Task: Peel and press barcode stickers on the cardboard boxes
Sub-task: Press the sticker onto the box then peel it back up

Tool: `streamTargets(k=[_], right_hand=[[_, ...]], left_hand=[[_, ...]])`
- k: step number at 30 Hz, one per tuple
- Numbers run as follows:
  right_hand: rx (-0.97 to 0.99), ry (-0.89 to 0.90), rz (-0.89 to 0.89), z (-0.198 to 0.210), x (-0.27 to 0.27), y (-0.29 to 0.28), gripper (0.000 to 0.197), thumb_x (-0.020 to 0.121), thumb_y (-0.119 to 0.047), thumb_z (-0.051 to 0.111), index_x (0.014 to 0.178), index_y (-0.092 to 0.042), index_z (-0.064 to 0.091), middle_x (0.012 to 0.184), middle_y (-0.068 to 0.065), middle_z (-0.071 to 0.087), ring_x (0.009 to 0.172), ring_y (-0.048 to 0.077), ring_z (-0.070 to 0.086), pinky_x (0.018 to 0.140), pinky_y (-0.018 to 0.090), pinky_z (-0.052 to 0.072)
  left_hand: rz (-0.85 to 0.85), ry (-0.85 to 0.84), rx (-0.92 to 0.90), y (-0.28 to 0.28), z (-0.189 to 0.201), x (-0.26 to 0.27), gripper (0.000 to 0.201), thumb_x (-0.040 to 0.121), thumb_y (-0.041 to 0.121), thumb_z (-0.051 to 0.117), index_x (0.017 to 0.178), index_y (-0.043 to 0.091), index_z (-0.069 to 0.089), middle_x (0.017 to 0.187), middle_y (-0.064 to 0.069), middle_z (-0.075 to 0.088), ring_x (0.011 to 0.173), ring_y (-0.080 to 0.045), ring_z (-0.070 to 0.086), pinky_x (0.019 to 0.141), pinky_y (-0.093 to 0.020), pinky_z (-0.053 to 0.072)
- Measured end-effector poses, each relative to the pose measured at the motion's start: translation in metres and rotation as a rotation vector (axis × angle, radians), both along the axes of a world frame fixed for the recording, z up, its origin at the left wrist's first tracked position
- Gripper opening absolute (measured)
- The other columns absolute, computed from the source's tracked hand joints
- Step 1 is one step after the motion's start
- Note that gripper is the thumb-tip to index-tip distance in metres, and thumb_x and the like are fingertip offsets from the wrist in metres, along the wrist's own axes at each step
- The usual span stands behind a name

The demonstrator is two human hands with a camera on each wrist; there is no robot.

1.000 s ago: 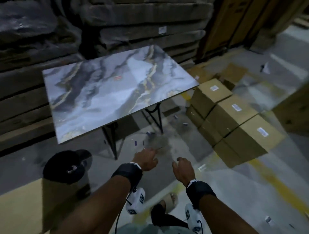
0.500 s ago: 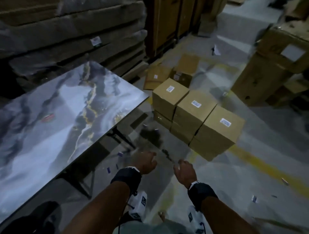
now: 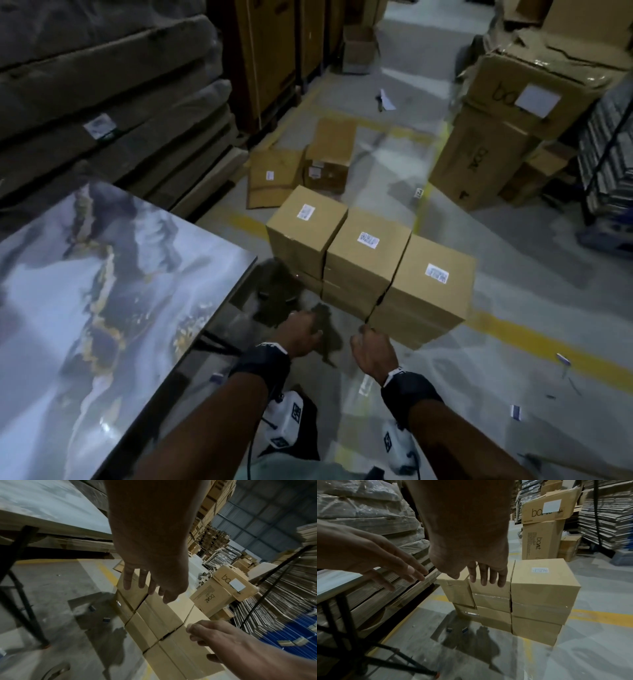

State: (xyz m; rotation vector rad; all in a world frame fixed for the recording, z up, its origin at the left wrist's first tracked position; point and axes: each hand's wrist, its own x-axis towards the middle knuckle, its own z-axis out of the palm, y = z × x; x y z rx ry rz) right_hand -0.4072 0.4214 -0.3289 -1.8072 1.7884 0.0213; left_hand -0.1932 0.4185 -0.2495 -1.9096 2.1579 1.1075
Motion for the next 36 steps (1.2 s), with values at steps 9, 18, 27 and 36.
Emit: streamTargets(k=[9, 18, 27, 36], right_hand=[[-0.039, 0.023, -0.036, 0.029, 0.067, -0.151, 0.058, 0.098, -0.052, 0.024, 0.103, -0.009, 0.064, 0.102, 0.019, 0.07, 0.099, 0.04, 0.066, 0.087, 0.045, 0.05], [0.037, 0.022, -0.002, 0.046, 0.114, -0.271, 0.056, 0.101, -0.05, 0.031, 0.125, -0.007, 0.06, 0.12, 0.018, 0.064, 0.114, 0.04, 0.06, 0.095, 0.041, 0.048], [0.085, -0.148, -0.069, -0.007, 0.138, -0.388, 0.056, 0.096, -0.04, 0.043, 0.128, 0.002, 0.06, 0.121, 0.028, 0.065, 0.115, 0.044, 0.06, 0.092, 0.045, 0.048], [0.188, 0.063, -0.051, -0.114, 0.135, -0.453, 0.039, 0.1, -0.037, 0.034, 0.114, -0.013, 0.062, 0.1, 0.014, 0.068, 0.08, 0.022, 0.066, 0.075, 0.033, 0.058]], left_hand=[[0.015, 0.066, 0.019, -0.173, -0.019, 0.062, 0.062, 0.079, 0.06, 0.037, 0.122, 0.024, 0.064, 0.123, -0.005, 0.066, 0.113, -0.024, 0.063, 0.098, -0.047, 0.052], [-0.014, 0.03, -0.088, -0.282, 0.015, 0.104, 0.047, 0.098, 0.034, 0.057, 0.137, 0.009, 0.057, 0.133, -0.017, 0.059, 0.122, -0.036, 0.057, 0.1, -0.038, 0.044], [0.009, -0.059, 0.066, -0.399, -0.032, 0.136, 0.082, 0.078, 0.053, 0.032, 0.149, 0.013, 0.045, 0.148, -0.014, 0.047, 0.133, -0.034, 0.045, 0.11, -0.044, 0.038], [-0.074, -0.122, 0.028, -0.481, -0.126, 0.166, 0.082, 0.075, 0.052, 0.025, 0.132, 0.005, 0.061, 0.121, -0.021, 0.063, 0.108, -0.043, 0.062, 0.083, -0.046, 0.055]])
